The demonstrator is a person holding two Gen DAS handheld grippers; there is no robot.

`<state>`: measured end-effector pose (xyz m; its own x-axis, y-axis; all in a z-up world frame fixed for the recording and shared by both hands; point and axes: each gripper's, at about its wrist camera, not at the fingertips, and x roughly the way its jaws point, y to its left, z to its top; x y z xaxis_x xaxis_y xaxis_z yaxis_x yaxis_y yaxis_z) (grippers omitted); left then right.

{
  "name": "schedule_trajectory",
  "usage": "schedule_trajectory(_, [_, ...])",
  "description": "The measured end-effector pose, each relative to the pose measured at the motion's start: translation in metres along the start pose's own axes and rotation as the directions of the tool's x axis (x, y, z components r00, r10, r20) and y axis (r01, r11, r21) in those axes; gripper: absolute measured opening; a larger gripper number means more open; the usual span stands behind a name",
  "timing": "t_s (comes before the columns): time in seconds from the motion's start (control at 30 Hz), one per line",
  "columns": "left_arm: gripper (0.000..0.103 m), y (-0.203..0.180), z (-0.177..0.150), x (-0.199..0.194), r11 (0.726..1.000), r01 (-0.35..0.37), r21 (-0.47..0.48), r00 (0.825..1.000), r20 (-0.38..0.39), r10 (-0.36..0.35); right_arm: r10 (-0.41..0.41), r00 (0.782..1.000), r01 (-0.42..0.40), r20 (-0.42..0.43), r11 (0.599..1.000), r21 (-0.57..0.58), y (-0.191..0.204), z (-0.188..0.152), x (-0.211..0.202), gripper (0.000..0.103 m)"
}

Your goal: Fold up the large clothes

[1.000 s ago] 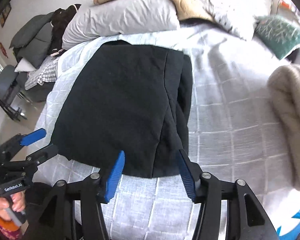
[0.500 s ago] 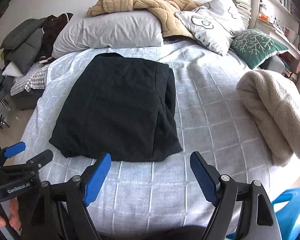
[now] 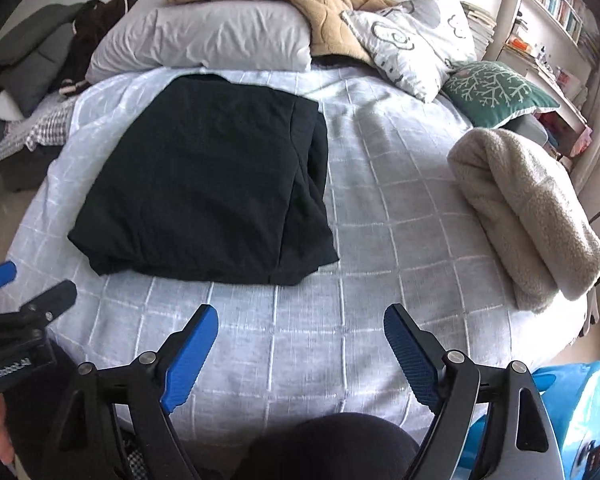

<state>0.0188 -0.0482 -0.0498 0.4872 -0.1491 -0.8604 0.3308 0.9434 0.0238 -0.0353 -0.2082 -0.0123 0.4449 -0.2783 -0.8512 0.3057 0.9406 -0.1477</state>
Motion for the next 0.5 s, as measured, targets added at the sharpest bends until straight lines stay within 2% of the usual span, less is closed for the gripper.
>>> schedule_trajectory(0.13, [0.097, -0.006, 0.0, 0.0, 1.0, 0.005, 0.018, 1.0, -0.003, -0.005, 0.002, 0.999, -0.003, -0.034, 1.0, -0.011, 0.005, -0.002, 0.009, 0.087])
schedule_trajectory(0.5, [0.097, -0.016, 0.0, 0.005, 0.999, 0.025, 0.025, 1.0, -0.017, -0.025, 0.016, 0.999, -0.017, -0.051, 1.0, -0.015, 0.004, -0.003, 0.017, 0.087])
